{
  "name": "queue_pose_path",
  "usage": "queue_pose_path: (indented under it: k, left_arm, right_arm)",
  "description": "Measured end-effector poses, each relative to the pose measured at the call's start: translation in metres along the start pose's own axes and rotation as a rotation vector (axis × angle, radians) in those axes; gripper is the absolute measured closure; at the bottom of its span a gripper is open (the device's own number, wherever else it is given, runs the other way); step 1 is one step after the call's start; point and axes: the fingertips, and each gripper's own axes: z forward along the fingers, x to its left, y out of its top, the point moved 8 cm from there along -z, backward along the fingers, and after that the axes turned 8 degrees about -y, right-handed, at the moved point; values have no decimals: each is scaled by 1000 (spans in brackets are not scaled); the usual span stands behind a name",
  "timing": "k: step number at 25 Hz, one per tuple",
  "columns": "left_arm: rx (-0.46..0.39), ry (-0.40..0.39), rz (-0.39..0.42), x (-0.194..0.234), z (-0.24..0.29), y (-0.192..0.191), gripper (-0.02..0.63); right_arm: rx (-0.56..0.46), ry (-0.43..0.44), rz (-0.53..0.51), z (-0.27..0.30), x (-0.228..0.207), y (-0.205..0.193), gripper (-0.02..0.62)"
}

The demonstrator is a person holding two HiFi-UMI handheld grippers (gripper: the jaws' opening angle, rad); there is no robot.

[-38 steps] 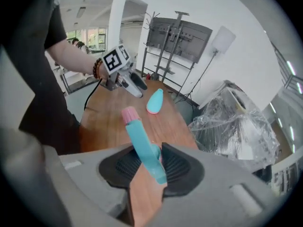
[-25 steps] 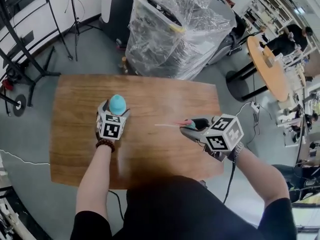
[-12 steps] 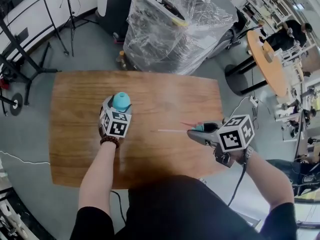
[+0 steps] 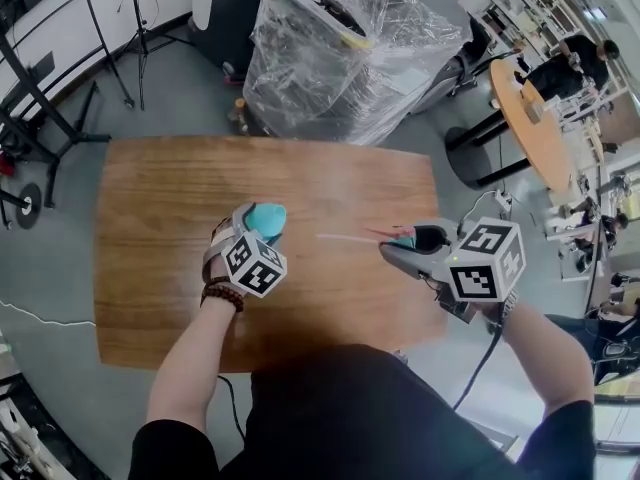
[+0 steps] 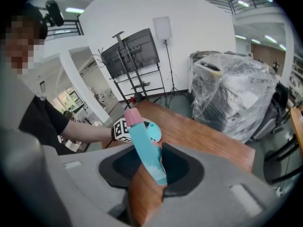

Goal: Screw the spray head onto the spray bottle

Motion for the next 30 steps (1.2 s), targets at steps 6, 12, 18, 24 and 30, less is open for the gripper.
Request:
queue_pose_path:
  k: [6,12,18,24,30]
  left_arm:
    - [84,-89,183,-52,-10,22,215]
    - [123,-135,267,-81,-23,36,216]
    - [157,-157,267,-86,-26,32,216]
    - [143,-167,320,-100,-35,49,216]
    - [111,-198,397,-122,-48,73,216]
  right_arm:
    - [17,-65,-458,-10,31,18,477]
    - [26,-56,-728,-19,52,10,477]
    - [-14,-17,-731,-29,53,-1,477]
    - [11,-16,-819,-23,62,-9,477]
    - [30,-25,-1120,-5,72,-32,477]
